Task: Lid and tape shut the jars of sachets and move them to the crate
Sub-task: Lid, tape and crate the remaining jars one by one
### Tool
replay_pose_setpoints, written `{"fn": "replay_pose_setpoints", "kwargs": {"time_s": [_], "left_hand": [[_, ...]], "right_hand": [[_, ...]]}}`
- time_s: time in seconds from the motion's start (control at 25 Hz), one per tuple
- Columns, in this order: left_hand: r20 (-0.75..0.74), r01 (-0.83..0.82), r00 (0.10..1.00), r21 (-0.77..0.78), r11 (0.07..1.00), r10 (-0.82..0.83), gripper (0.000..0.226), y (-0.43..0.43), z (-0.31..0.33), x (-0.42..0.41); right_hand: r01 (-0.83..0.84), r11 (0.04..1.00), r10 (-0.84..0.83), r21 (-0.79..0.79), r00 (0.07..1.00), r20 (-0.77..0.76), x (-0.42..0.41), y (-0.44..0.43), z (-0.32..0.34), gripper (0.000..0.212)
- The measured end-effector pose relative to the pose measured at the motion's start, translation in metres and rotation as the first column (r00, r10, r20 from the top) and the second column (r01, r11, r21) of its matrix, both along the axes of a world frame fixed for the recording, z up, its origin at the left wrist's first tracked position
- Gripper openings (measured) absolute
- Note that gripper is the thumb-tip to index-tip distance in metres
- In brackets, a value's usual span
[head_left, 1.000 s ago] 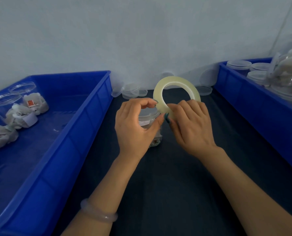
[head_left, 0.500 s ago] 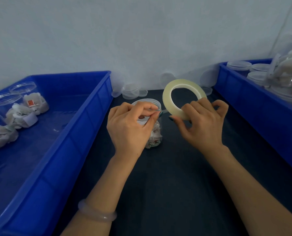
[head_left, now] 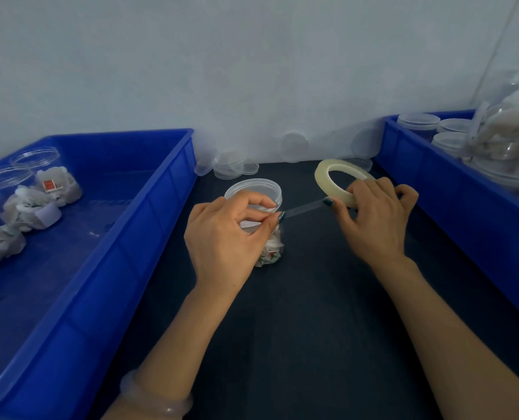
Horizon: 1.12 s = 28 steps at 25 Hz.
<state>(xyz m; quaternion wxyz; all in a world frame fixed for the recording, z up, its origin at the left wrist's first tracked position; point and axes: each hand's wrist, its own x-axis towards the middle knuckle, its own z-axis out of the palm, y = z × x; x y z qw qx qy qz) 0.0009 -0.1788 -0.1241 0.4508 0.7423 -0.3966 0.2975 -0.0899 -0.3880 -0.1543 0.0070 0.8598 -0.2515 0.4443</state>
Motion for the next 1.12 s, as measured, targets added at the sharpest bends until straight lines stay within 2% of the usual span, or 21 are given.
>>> {"fn": "replay_pose_setpoints", "kwargs": {"time_s": [0.28,0.6,1.12], "left_hand": [[-0.211,-0.093,0.973,0.034,0.995,0.098,0.009,0.030,-0.005,-0.002],[-0.151,-0.207,0.966,0.030,0.978,0.209,0.009,0.030,-0.007,-0.002],[-0.174,-0.221,0.961,-0.012,0.975,0.216,0.012,0.026,-0.013,0.002]], "right_hand": [[-0.035,0.999,0.033,-0.036,0.999,-0.042,0.012,0.023,0.003,0.057],[-0.029,1.000,0.029,0.000,0.998,-0.051,0.014,0.031,0.006,0.058],[-0.036,0.999,0.038,0.039,0.998,-0.042,0.023,0.036,0.004,0.060]]}}
